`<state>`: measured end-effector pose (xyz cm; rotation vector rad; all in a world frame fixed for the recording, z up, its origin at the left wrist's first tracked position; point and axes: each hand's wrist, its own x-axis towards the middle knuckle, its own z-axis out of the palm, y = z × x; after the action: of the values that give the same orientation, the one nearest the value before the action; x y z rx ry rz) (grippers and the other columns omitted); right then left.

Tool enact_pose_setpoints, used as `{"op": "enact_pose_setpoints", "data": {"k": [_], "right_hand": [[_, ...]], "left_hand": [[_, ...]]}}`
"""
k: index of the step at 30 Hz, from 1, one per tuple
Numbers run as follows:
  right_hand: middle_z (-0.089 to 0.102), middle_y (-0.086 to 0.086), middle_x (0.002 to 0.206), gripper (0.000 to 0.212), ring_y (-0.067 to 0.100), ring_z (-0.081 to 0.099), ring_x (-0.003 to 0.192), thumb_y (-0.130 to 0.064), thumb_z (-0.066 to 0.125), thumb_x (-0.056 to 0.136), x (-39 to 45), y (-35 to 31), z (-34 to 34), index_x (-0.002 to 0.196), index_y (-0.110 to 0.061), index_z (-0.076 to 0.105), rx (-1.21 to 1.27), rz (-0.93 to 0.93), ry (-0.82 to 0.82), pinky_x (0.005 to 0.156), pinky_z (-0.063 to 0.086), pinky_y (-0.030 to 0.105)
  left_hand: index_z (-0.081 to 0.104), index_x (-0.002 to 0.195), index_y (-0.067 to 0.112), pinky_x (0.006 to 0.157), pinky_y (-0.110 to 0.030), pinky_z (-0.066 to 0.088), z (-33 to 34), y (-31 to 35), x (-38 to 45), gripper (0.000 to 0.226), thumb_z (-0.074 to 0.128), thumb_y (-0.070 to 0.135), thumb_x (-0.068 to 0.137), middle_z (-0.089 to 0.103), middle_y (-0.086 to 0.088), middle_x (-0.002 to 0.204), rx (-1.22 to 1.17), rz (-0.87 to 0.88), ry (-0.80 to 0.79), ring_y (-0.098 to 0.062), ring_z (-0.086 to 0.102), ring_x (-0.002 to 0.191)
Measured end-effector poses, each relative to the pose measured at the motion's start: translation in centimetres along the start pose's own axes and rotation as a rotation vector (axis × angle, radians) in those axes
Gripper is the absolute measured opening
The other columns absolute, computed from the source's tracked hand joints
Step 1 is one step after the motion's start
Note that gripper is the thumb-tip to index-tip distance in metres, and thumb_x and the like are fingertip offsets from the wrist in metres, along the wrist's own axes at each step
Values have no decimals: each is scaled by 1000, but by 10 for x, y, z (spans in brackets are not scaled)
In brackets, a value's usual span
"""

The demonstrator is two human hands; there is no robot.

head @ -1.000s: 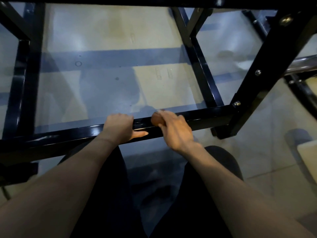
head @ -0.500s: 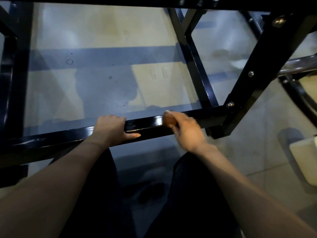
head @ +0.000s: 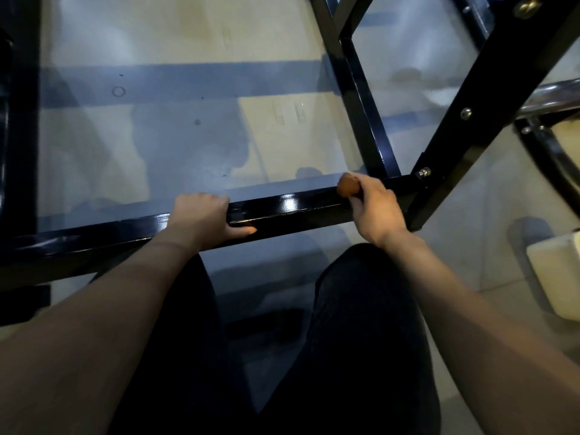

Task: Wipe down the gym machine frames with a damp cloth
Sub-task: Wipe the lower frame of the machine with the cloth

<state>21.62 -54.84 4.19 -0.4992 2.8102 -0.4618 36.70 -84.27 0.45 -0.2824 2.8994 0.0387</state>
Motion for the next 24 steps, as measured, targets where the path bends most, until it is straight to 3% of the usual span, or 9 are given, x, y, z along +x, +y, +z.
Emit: {"op": "enact_pose_setpoints", "data": {"k": [2, 5, 7, 11, 13, 16, 18, 20, 24], "right_hand": [[54, 12, 141, 42, 44, 52, 119, -16, 50, 101, 10, -20, 9, 143, -26, 53, -7, 87, -14, 107, 40, 47], [53, 5, 146, 52, 39, 53, 118, -14, 52, 100, -11, -41, 21, 150, -29, 47, 20, -201, -108, 106, 41, 46], [50, -1, 152, 57, 35, 53, 118, -16, 56, 100, -24, -19, 12, 152, -37, 43, 32, -301, -131, 104, 45, 47], [59, 4, 136, 47, 40, 55, 120, -19, 55, 101, 8, 21, -12, 140, -45, 50, 35, 38, -5, 104, 49, 55], [61, 7, 128, 39, 41, 54, 118, -19, 53, 102, 22, 10, -8, 134, -41, 56, 82, 137, 16, 105, 48, 54], [56, 4, 144, 47, 39, 51, 122, -18, 57, 102, 4, -8, 5, 145, -37, 52, 108, -104, -78, 111, 43, 49], [53, -4, 150, 55, 35, 55, 125, -23, 60, 101, -16, 9, 4, 149, -43, 43, 90, -232, -145, 111, 44, 51], [53, -5, 150, 56, 33, 55, 128, -26, 60, 101, -11, 31, -13, 149, -48, 40, 39, -161, -104, 111, 45, 52], [63, 6, 136, 45, 32, 58, 124, -22, 56, 105, 21, 35, -23, 147, -35, 51, 117, 161, 13, 107, 43, 36]], "left_hand": [[46, 77, 22, 64, -32, 38, -1, 0, -1, 71, 48, 93, 74, 68, -2, 87, -9, 7, 1, -28, 66, 86], [50, 80, 22, 64, -32, 37, -1, 1, -1, 71, 50, 93, 74, 68, -3, 87, -13, 2, 11, -29, 66, 87], [49, 80, 22, 64, -32, 36, -1, 0, 0, 70, 50, 93, 74, 68, -2, 87, -7, -1, -3, -29, 66, 87], [48, 80, 21, 63, -32, 35, 1, 0, 0, 71, 49, 92, 76, 66, -3, 85, -11, 4, -10, -29, 61, 79], [46, 77, 21, 63, -32, 36, 0, 0, 0, 71, 49, 92, 75, 62, -1, 80, -15, 7, -8, -28, 54, 73], [47, 78, 21, 63, -32, 37, -1, 1, -2, 72, 49, 93, 75, 58, 0, 77, -10, 1, -15, -29, 60, 77], [47, 78, 20, 63, -32, 36, -1, 0, 0, 72, 49, 92, 75, 55, 1, 74, -3, -5, -25, -29, 57, 75], [45, 77, 20, 62, -32, 35, -1, -1, -1, 72, 49, 92, 75, 50, 2, 70, -14, -9, -49, -27, 50, 70], [48, 79, 19, 62, -32, 37, 0, -1, 1, 74, 48, 93, 75, 56, 1, 75, -17, -3, -50, -27, 51, 71]]}}
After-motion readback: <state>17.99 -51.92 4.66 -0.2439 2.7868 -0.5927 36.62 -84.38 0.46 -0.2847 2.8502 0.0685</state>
